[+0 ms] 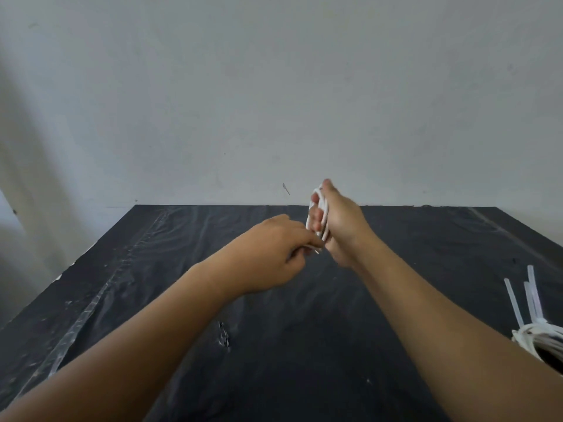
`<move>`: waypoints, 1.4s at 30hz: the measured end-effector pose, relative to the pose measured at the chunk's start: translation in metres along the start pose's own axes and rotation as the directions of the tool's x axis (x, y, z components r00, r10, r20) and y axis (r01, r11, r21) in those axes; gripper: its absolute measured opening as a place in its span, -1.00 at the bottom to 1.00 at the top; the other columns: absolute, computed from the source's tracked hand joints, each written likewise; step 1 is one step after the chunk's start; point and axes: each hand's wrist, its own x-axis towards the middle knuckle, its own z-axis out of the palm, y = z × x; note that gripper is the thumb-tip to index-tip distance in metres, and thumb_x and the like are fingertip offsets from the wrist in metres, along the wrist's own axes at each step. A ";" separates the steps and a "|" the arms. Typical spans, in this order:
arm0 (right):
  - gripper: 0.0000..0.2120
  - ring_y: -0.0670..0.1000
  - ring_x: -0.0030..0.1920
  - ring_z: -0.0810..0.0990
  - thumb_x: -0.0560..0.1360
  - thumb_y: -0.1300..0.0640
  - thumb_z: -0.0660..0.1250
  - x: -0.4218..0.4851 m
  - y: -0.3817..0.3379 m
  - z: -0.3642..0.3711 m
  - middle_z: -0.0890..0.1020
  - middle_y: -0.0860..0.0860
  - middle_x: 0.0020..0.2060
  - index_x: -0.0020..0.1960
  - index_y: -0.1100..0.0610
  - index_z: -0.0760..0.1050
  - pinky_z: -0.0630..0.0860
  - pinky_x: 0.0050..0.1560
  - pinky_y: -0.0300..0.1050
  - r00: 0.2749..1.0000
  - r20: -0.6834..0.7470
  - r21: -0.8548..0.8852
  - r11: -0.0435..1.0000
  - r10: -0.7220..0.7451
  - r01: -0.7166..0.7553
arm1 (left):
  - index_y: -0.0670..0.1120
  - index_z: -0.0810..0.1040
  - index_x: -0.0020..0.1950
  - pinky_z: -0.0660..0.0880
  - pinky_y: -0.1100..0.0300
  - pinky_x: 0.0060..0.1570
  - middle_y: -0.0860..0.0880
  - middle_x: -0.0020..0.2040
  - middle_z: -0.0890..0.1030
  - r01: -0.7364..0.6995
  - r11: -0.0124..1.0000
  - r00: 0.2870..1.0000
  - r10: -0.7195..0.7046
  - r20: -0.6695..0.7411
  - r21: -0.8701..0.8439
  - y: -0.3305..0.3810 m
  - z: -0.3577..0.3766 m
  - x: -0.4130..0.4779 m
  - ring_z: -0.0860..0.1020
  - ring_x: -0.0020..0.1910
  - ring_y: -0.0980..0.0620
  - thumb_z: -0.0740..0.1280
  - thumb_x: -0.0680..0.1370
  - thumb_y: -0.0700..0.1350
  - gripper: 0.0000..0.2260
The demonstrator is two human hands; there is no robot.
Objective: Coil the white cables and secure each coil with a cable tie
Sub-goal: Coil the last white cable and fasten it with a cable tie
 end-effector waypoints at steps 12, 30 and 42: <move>-0.31 -0.05 -0.57 0.18 0.42 -0.46 0.00 -0.036 0.023 -0.005 0.26 0.00 -0.54 -0.29 0.16 0.46 0.26 -0.39 -0.12 0.810 0.536 -0.080 0.969 0.238 -0.232 | 0.05 0.63 -0.04 0.35 0.39 -0.22 0.10 -0.22 0.49 0.181 0.972 0.970 -0.202 -0.136 -0.151 -0.020 -0.021 -0.003 0.47 -0.25 0.22 0.39 0.49 0.00 -0.91; -0.51 -0.02 -0.64 0.19 0.54 -0.33 0.04 -0.031 -0.008 0.001 0.33 0.04 -0.61 -0.02 0.11 0.34 0.37 -0.49 -0.18 0.955 0.276 0.011 0.994 0.106 -0.113 | -0.16 0.49 -0.21 0.50 0.15 -0.38 -0.05 -0.47 0.41 0.374 -0.084 0.869 -0.315 0.381 -0.923 -0.024 -0.010 -0.008 0.41 -0.53 0.03 0.18 0.54 0.11 -0.64; 0.10 0.05 0.13 0.52 0.14 -0.62 0.10 -0.015 0.034 -0.018 0.55 0.02 0.14 0.49 0.04 0.21 0.49 0.04 0.00 0.901 0.427 0.023 0.995 0.076 -0.095 | -0.13 0.42 -0.23 0.36 0.26 -0.54 0.08 -0.59 0.19 0.124 -0.177 0.832 -0.517 0.200 -0.976 -0.026 -0.008 0.005 0.16 -0.67 0.15 0.17 0.57 0.15 -0.63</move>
